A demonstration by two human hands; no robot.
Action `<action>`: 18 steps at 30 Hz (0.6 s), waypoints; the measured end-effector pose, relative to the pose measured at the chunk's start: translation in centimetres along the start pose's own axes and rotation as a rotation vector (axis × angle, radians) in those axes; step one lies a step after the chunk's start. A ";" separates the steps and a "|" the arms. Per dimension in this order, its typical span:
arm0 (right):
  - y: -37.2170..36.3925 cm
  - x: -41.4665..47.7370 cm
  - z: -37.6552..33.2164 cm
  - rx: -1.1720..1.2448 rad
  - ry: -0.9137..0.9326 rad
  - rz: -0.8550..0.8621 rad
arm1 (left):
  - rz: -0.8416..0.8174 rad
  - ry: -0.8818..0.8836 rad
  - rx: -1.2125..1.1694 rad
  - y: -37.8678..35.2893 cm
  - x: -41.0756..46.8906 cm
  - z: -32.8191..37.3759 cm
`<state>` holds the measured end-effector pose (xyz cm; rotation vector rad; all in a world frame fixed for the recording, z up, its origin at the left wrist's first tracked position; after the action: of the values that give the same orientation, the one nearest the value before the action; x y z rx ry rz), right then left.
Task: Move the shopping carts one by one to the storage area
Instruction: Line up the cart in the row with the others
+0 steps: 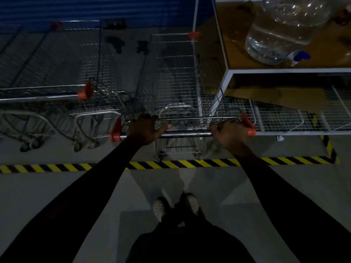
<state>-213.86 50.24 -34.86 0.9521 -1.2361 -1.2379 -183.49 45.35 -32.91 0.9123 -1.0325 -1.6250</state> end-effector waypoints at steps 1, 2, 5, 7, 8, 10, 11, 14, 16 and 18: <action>0.1 -0.1 0.0 0.008 -0.006 -0.007 | 0.006 -0.002 -0.004 0.0 0.0 0.0; 0.2 -0.1 0.0 0.012 -0.009 -0.019 | 0.009 -0.006 -0.004 0.0 -0.1 0.1; 0.4 -0.2 0.0 0.010 -0.005 -0.012 | 0.015 -0.012 -0.003 0.2 -0.2 0.3; 0.8 -0.3 0.0 0.016 -0.004 0.017 | 0.016 -0.013 -0.004 0.2 -0.3 0.4; 1.0 -0.4 0.0 0.021 -0.005 0.027 | 0.015 -0.014 -0.001 0.2 -0.3 0.4; 1.4 -0.5 0.0 0.028 -0.013 0.032 | 0.026 -0.018 0.008 0.2 -0.3 0.3; 1.6 -0.5 0.0 0.024 -0.013 0.028 | 0.032 -0.023 0.013 0.1 -0.3 0.3; 1.7 -0.5 -0.1 0.009 -0.011 -0.015 | 0.040 -0.036 0.023 0.1 -0.3 0.4; 1.7 -0.5 -0.1 0.040 -0.021 -0.044 | 0.043 -0.035 0.028 0.2 -0.5 0.6; 1.8 -0.5 -0.1 0.082 -0.022 -0.061 | 0.035 -0.029 0.031 0.3 -0.5 0.7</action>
<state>-213.44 50.98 -33.20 1.0452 -1.2917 -1.2556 -183.91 45.97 -32.29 0.8888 -1.0907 -1.6008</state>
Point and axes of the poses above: each hand's wrist, its own x-axis towards the middle knuckle, its own y-axis out of the back of the hand, z = x × y, the point moved 3 cm from there along x, towards the middle knuckle, and after that the axes turned 10 degrees about -x, right-handed, at the moved point
